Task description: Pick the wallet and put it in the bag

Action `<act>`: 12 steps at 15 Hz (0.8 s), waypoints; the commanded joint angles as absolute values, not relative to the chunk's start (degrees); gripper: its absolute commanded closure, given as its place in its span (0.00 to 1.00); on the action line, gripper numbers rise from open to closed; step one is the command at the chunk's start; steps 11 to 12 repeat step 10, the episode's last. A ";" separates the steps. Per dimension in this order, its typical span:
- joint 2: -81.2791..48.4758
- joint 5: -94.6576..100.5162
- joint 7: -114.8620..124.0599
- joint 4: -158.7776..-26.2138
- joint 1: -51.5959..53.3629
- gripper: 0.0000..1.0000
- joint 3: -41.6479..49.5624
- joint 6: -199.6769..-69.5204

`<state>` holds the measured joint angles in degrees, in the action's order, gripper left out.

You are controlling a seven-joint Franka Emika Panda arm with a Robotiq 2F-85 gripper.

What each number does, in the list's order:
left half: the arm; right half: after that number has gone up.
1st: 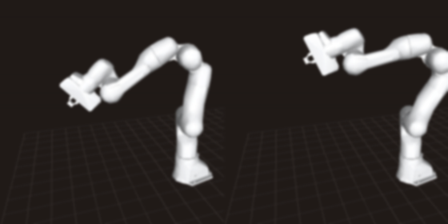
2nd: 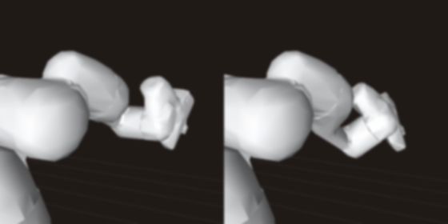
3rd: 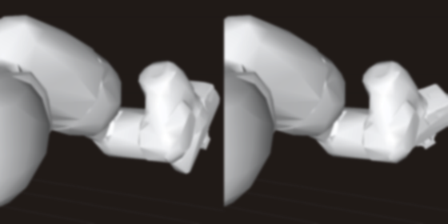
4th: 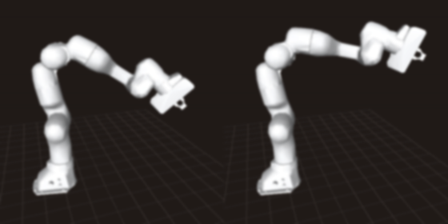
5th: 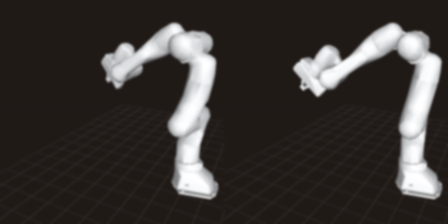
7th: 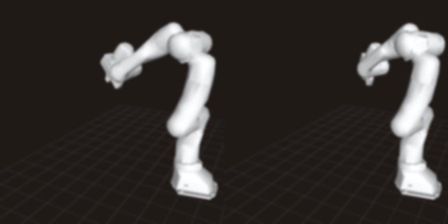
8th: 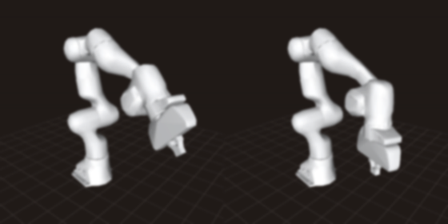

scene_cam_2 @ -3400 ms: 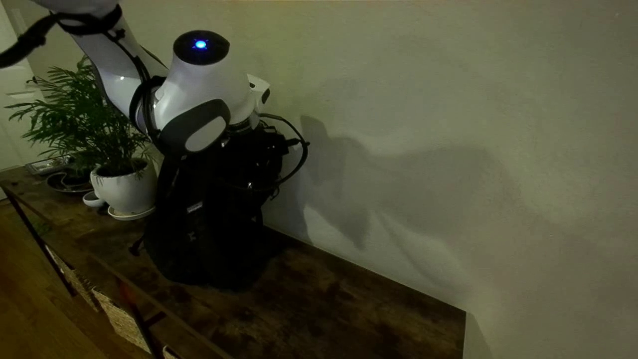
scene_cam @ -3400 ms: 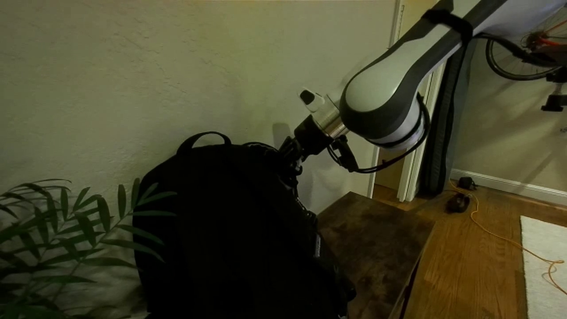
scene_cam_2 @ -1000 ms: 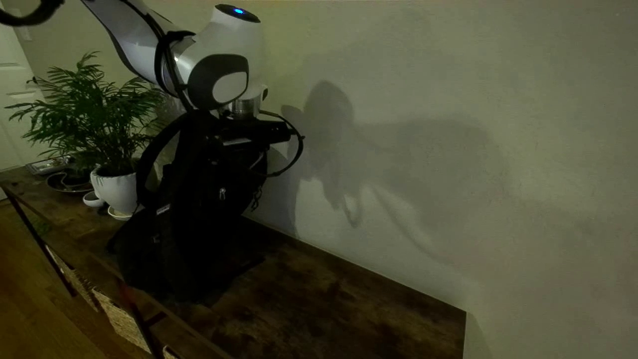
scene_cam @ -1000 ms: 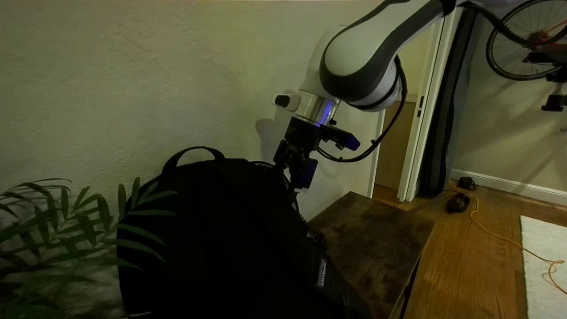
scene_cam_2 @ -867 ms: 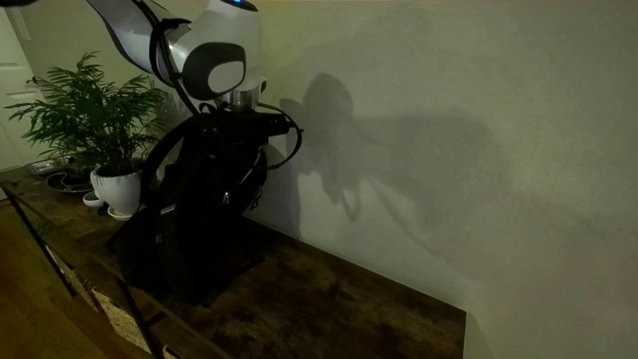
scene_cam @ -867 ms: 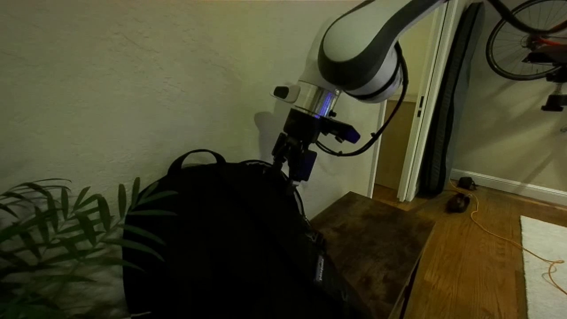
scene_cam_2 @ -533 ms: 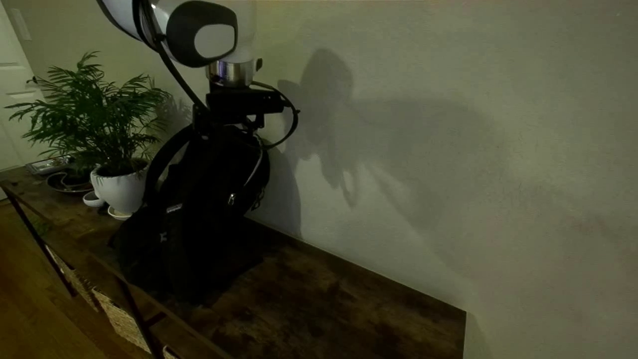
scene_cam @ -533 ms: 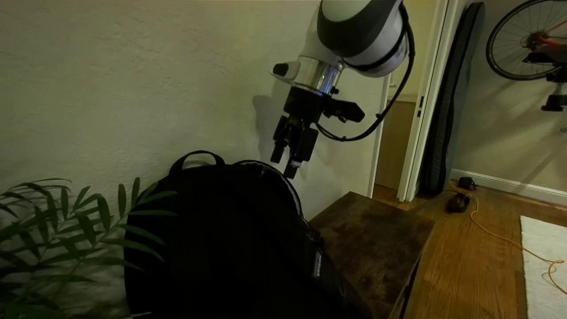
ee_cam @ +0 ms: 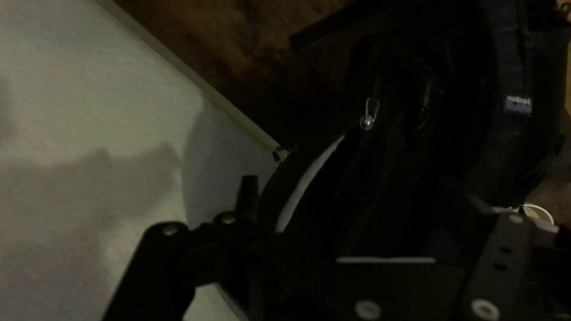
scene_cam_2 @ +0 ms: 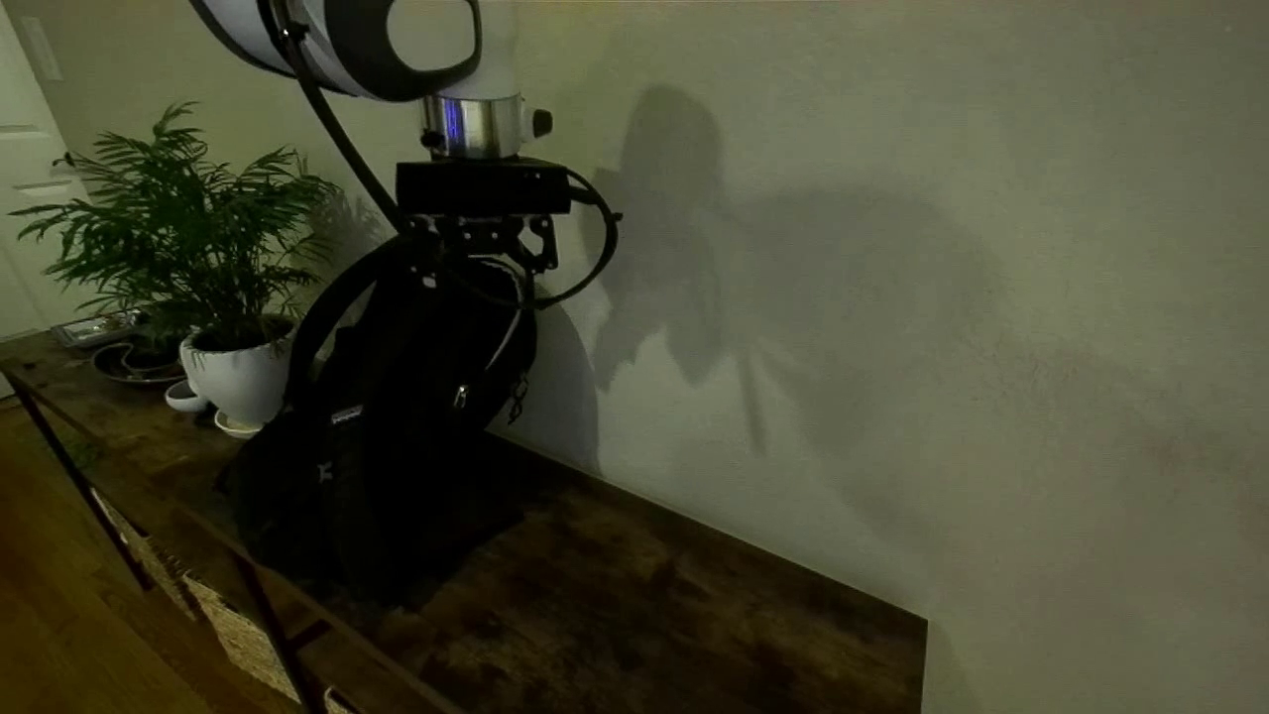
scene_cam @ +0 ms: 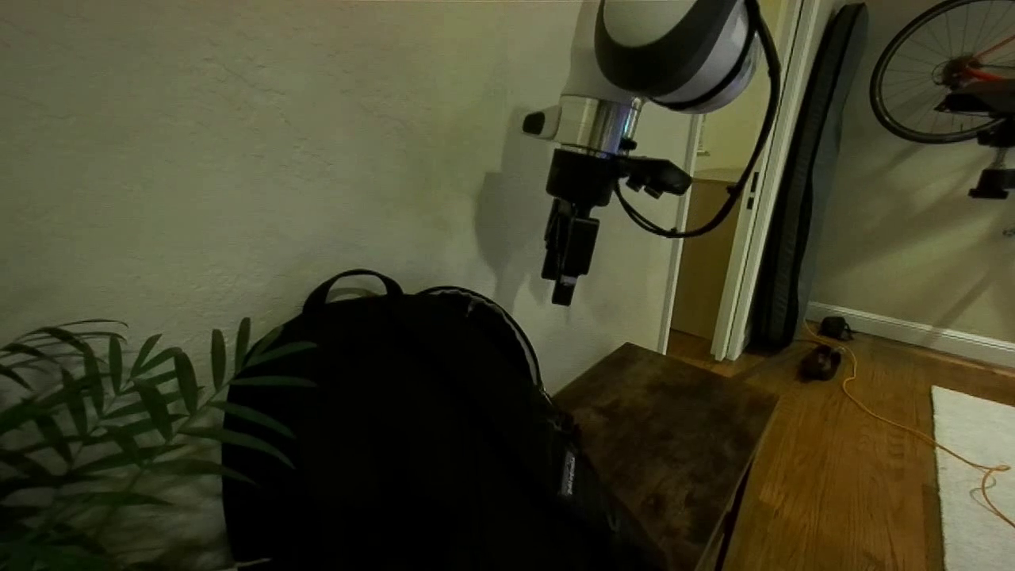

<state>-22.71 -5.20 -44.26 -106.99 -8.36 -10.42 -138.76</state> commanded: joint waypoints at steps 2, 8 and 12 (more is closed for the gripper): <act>-19.06 -3.28 -32.69 -113.66 -5.74 0.00 -5.42 -134.63; -19.26 -2.95 -24.98 -118.64 -6.00 0.00 -4.03 -134.27; -22.57 -4.34 -27.83 -114.83 -7.06 0.00 -4.99 -133.18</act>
